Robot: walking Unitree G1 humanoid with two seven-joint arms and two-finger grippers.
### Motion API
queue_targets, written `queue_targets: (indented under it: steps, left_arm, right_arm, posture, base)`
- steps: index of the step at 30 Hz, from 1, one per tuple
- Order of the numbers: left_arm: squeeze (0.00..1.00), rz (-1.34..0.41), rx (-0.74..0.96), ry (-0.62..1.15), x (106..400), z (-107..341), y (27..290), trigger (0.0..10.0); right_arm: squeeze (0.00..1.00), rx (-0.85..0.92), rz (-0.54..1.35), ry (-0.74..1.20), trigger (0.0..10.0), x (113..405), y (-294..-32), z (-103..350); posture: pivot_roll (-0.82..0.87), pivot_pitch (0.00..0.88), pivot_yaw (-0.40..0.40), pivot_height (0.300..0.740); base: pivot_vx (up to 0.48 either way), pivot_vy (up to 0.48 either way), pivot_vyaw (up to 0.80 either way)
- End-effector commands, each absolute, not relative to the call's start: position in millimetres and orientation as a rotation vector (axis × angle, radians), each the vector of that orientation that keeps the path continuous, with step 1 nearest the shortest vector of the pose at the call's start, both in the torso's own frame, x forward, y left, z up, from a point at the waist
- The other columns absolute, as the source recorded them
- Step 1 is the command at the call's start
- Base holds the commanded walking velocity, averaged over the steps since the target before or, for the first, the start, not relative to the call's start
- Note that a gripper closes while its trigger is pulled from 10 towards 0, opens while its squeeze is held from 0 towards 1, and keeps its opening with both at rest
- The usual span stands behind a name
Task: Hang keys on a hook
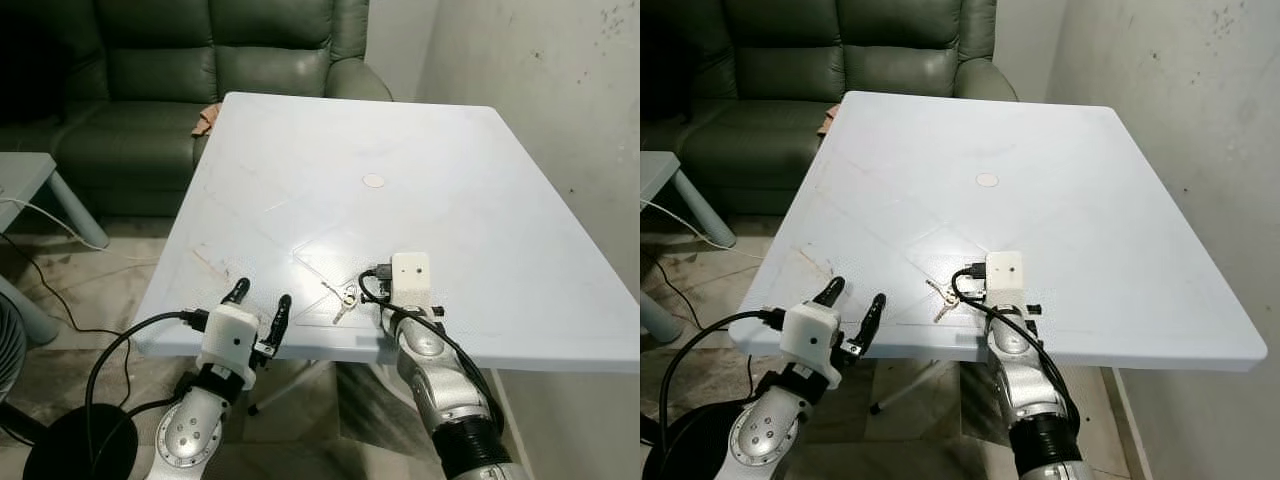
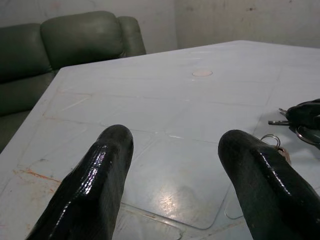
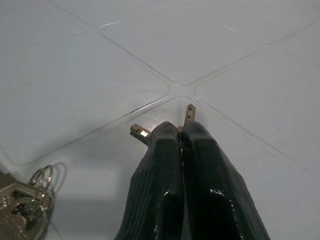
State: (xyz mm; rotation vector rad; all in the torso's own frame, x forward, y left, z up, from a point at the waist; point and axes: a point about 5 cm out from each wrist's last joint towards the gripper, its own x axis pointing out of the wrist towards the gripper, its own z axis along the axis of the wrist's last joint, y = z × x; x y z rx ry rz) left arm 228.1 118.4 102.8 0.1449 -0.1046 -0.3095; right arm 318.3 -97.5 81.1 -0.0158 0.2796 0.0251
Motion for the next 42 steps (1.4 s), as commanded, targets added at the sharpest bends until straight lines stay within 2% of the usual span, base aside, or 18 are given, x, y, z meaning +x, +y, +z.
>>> queue_targets:
  steps: [1,11,16,19,32,33,34,35,36,37,42]
  left_arm:
    - [0.00,-0.310,0.158,-0.113,228.1,104.3,117.9,10.0]
    - [0.00,-0.312,0.159,-0.117,230.1,105.1,116.8,10.0]
    - [0.00,-0.308,0.157,-0.117,230.0,105.3,116.8,10.0]
    - [0.00,-0.293,0.139,-0.117,231.5,106.2,117.2,10.0]
    - [0.00,-0.209,0.054,-0.151,244.5,120.5,127.8,10.0]
    - [0.00,-0.179,0.026,-0.169,249.1,127.7,132.3,10.0]
    - [0.00,-0.153,-0.005,-0.185,253.0,134.3,136.6,10.0]
    - [0.00,-0.129,-0.026,-0.197,256.7,140.4,141.3,10.0]
    - [0.00,-0.109,-0.037,-0.208,259.6,145.2,145.6,10.0]
    - [0.00,-0.078,-0.048,-0.226,264.0,152.9,154.2,10.0]
    - [0.00,-0.018,-0.045,-0.250,272.8,166.9,173.6,10.0]
  right_arm:
    - [0.00,0.031,0.024,0.282,0.0,315.2,-99.4,78.9]
    - [0.00,0.171,0.152,0.091,0.0,313.8,-99.5,104.9]
    - [0.00,0.158,0.197,-0.005,0.0,314.4,-102.2,118.5]
    - [0.00,0.087,0.277,-0.124,0.0,313.4,-101.0,134.8]
    - [0.00,0.076,0.343,-0.251,0.0,312.5,-100.7,158.9]
    - [0.00,0.096,0.343,-0.270,0.2,312.4,-101.7,164.9]
    - [0.00,0.110,0.343,-0.287,0.9,312.1,-102.8,170.0]
    - [0.00,0.116,0.341,-0.302,2.5,311.8,-103.9,174.3]
    - [0.00,0.117,0.336,-0.305,8.1,311.8,-105.0,176.7]
    - [0.00,0.125,0.345,-0.316,10.0,311.3,-106.3,179.9]
    - [0.00,0.106,0.347,-0.351,10.0,310.2,-111.9,185.3]
  posture:
    - [-0.05,0.038,-0.025,0.740]
    - [-0.06,0.039,-0.024,0.740]
    - [-0.06,0.046,-0.023,0.740]
    - [-0.06,0.046,-0.023,0.740]
    - [-0.07,0.049,-0.027,0.740]
    - [-0.07,0.047,-0.027,0.740]
    - [-0.07,0.047,-0.027,0.740]
    - [-0.07,0.047,-0.027,0.740]
    - [-0.07,0.047,-0.027,0.740]
    - [-0.07,0.047,-0.027,0.740]
    - [-0.08,0.041,-0.028,0.740]
  base:
    - [0.000,0.000,0.00]
    - [0.000,0.000,0.00]
    - [0.000,0.000,0.00]
    - [0.000,0.000,0.00]
    - [0.000,0.000,0.00]
    - [0.000,0.000,0.00]
    - [0.000,0.000,0.00]
    - [0.000,0.000,0.00]
    - [0.000,0.000,0.00]
    - [0.000,0.000,0.00]
    - [0.000,0.000,0.00]
